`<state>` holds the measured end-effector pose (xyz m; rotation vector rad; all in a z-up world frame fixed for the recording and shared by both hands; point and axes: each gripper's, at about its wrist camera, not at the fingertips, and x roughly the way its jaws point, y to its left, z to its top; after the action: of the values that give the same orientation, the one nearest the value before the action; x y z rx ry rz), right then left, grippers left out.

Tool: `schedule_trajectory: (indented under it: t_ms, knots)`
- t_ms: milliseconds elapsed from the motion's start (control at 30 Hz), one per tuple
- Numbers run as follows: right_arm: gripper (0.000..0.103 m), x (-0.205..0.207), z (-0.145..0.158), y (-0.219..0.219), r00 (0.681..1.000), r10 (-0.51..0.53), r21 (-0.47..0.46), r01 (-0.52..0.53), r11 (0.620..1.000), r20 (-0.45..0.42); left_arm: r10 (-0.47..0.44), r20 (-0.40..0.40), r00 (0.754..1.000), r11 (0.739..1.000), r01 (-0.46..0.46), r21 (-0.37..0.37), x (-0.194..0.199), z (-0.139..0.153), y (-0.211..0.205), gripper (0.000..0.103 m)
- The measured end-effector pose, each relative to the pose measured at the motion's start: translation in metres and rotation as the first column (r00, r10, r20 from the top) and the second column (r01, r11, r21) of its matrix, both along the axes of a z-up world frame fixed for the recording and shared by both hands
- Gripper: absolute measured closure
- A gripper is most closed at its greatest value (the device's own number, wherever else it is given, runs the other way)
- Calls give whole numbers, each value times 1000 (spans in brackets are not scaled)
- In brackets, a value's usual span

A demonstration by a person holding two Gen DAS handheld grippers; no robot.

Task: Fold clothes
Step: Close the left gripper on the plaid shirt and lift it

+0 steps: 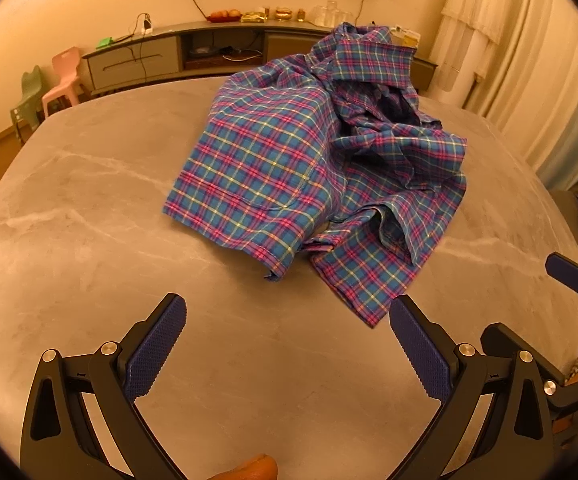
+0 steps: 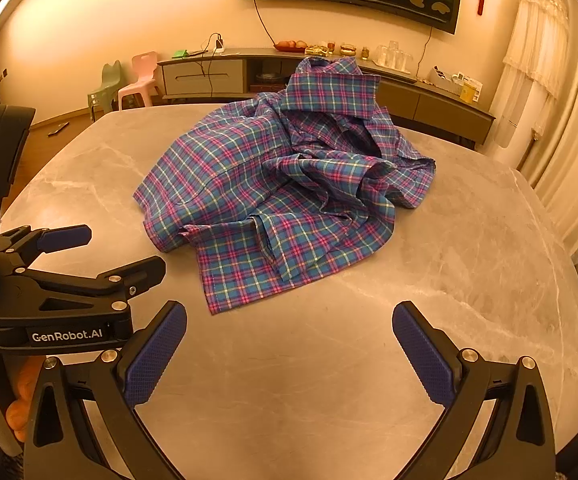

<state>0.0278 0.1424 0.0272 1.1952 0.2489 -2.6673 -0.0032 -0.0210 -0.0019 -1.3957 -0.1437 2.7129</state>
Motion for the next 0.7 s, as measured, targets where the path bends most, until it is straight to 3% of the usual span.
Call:
schedule_trajectory:
  t_ms: [300,333,367,400,433,533,567,600,633,667,700]
  knots:
    - [0,-6,-10,0,1000,13,-7,-13,1000,2,1,8,1000,999,-1,50,-3,-4,-5,3]
    - [3,-6,-11,1,1000,15,-8,-15,1000,0,6,-9,1000,999,-6,51,-2,-1,-6,15]
    - [27,-7,-12,1,1000,28,-17,-28,999,-2,11,-12,1000,999,-11,48,-2,0,-8,67]
    - [65,-9,-15,2,999,40,-24,-40,999,14,17,-4,1000,999,-17,43,-3,0,-9,97]
    - [78,-14,-21,3,998,47,-29,-46,999,44,24,-3,1000,999,-24,48,-4,-1,-11,95]
    - [81,-21,-31,9,996,58,-43,-55,998,67,49,-7,999,997,-48,60,-6,-4,-19,95]
    - [80,-25,-35,12,995,65,-53,-61,997,79,58,-9,998,996,-57,64,-8,-5,-22,88]
    - [76,-29,-37,15,994,69,-60,-63,996,89,66,-3,998,996,-65,65,-11,-7,-25,75]
    - [70,-36,-36,20,993,71,-63,-66,996,94,77,-7,997,995,-76,59,-14,-6,-27,39]
    - [51,-43,-36,24,992,74,-65,-68,996,98,90,-18,996,995,-89,49,-19,-5,-29,25]
    - [41,-52,-31,31,994,63,-69,-57,996,87,104,-37,994,994,-103,32,-25,-1,-30,25]
